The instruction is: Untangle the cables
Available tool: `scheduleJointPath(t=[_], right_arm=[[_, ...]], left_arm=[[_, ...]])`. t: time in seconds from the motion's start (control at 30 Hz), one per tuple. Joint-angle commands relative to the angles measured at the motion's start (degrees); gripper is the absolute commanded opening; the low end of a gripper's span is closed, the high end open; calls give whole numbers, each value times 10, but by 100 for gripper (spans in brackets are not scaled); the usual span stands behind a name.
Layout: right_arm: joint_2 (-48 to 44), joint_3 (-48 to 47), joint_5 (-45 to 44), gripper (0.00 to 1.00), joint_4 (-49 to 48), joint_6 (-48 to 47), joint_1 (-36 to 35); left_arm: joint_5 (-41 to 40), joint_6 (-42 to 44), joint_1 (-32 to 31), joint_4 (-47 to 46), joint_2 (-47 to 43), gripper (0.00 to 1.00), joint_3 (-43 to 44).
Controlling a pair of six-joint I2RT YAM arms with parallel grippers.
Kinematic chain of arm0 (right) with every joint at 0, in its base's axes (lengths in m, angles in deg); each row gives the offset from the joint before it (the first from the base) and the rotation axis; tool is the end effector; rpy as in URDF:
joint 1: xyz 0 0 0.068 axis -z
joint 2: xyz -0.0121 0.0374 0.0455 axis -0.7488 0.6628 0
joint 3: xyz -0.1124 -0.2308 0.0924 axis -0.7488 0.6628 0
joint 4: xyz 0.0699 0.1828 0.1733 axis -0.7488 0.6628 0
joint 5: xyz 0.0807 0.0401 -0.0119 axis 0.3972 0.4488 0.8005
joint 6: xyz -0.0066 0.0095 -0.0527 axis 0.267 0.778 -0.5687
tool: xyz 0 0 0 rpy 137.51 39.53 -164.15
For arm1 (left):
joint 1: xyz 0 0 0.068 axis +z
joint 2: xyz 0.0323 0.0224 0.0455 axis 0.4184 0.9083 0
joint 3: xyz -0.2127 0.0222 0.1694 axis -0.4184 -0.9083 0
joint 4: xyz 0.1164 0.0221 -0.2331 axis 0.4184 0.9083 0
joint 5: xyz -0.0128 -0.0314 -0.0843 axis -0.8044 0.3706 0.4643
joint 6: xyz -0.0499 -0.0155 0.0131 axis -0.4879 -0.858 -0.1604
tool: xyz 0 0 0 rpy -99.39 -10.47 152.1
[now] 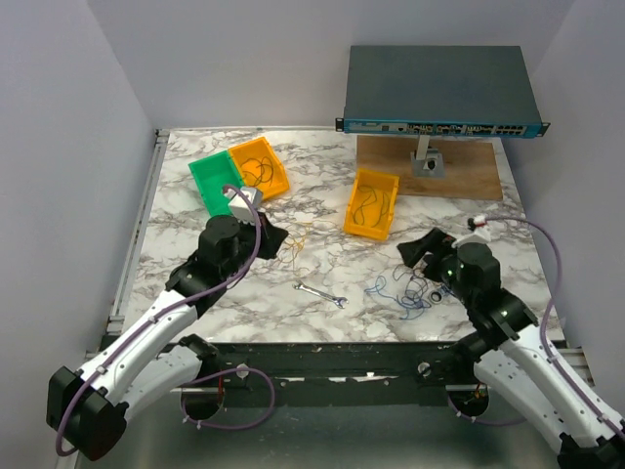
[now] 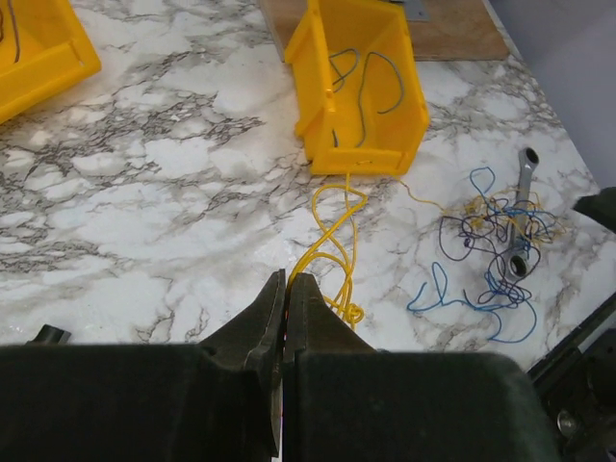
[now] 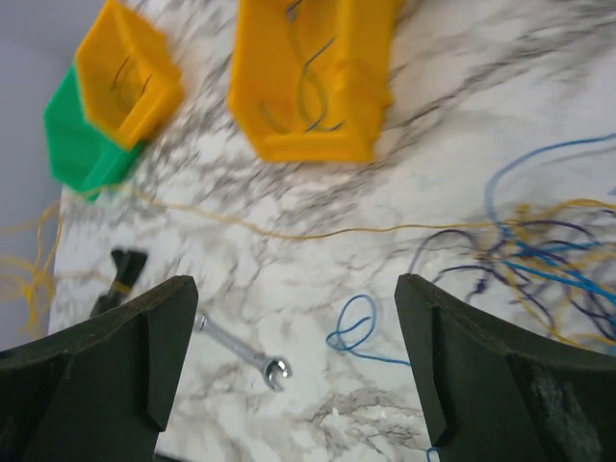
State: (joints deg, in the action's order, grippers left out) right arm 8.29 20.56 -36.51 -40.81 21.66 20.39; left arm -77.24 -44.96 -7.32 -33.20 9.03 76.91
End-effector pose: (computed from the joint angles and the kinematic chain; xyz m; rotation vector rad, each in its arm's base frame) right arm 0.1203 0.0517 0.2586 0.5436 1.9478 0.5360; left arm 0.1719 -0.1094 0.2829 0.1056 1.9268 -0.7484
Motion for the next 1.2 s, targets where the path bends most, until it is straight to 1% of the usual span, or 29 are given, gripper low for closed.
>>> scheduleJointPath(t=[0.0, 0.03, 0.1, 0.2, 0.27, 0.4, 0.47, 0.53, 0.63, 0.67, 0.7, 0.73, 0.77, 0.8, 0.83, 0.9, 0.93, 0.97, 1.0, 1.03, 1.07, 1.17], right_arm=[[85, 16, 277, 93, -181, -150, 0], [111, 8, 304, 92, -199, -162, 0], [155, 3, 327, 92, -240, -179, -1], [193, 22, 364, 92, -359, -199, -1], [229, 16, 378, 92, -400, -213, -1], [306, -16, 424, 91, -445, -257, -6], [337, -38, 439, 91, -446, -281, -16], [364, -60, 434, 87, -434, -299, -25], [387, -71, 421, 71, -435, -301, -28], [391, -73, 421, 62, -435, -300, -29], [390, -71, 419, 49, -435, -297, -29], [385, -69, 415, 29, -435, -290, -29], [375, -60, 402, 15, -437, -281, -28], [363, -52, 383, 5, -441, -274, -28], [348, -40, 364, 2, -444, -265, -29], [316, -27, 328, 1, -440, -254, -28], [302, -23, 324, 1, -436, -254, -28], [287, -21, 328, 1, -431, -253, -29], [273, -21, 335, 1, -427, -253, -28], [266, -24, 340, 1, -418, -254, -29], [261, -31, 341, 1, -408, -255, -28], [263, -64, 344, 1, -357, -263, -28]], left_arm=[[95, 30, -1, 6, -18, 0, 35], [108, 29, -1, 2, -20, 0, 35], [133, 26, -1, 2, -18, 0, 44], [167, 26, -2, 32, -12, 0, 66], [178, 26, -2, 36, -14, 0, 69], [189, 28, -2, 54, -18, 0, 84], [197, 30, -2, 57, -19, 0, 88], [202, 31, -2, 59, -16, 0, 96], [210, 32, -2, 70, -14, 0, 111], [212, 31, -2, 67, -16, 0, 109], [212, 31, -1, 63, -17, 0, 106], [209, 29, -2, 60, -18, 0, 104], [198, 28, -2, 62, -18, 0, 104], [186, 26, -2, 72, -18, 0, 105], [174, 26, -2, 79, -18, 0, 106], [160, 28, -2, 79, -20, 2, 95], [156, 27, -2, 75, -20, 10, 86], [157, 27, -2, 72, -17, 21, 80], [163, 28, -3, 72, -10, 34, 78], [170, 30, -3, 73, -3, 43, 78], [175, 32, -3, 73, 6, 50, 76], [170, 40, -13, 65, 33, 60, 67]])
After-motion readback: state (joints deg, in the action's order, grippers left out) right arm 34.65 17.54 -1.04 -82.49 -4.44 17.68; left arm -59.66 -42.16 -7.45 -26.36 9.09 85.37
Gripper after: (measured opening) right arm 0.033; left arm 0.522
